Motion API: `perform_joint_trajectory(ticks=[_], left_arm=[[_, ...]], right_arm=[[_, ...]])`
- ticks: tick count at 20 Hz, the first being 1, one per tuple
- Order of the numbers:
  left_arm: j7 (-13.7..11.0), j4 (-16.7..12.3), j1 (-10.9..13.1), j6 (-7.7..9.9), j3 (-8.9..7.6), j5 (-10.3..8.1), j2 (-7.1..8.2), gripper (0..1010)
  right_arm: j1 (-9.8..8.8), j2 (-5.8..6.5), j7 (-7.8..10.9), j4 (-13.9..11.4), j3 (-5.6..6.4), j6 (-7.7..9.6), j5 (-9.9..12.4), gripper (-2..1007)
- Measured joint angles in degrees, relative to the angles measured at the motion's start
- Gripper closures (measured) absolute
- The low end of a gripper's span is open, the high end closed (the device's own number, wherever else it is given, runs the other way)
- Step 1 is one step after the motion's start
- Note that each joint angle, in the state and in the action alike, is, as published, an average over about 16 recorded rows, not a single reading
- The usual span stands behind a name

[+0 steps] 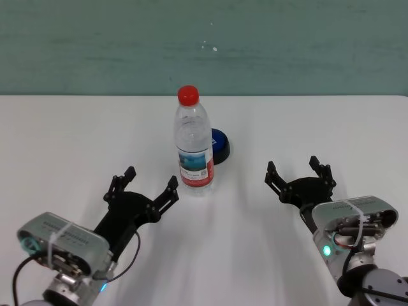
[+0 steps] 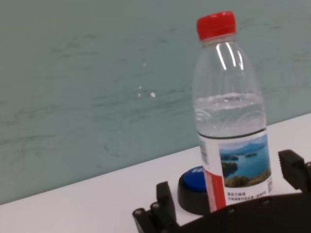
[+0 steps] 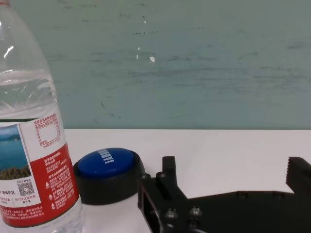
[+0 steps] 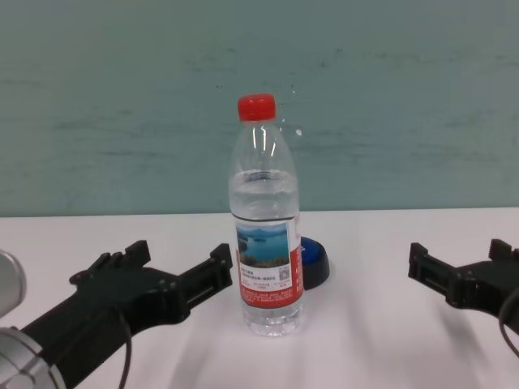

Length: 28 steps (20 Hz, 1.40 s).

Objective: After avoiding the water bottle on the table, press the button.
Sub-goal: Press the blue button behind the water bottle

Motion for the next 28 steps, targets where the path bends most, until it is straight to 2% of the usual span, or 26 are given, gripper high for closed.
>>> perform_joint_trajectory(ticks=[16, 28], left_arm=[[1.3, -1.4, 2.2, -0.41, -2.19, 0.12, -0.48, 0], [2.3, -0.2, 1.6, -0.40, -3.68, 0.73, -1.46, 0]], right_arm=[[0.00, 0.00, 0.00, 0.0, 0.00, 0.00, 0.0, 1], [0.00, 0.00, 0.00, 0.0, 0.00, 0.00, 0.0, 1]])
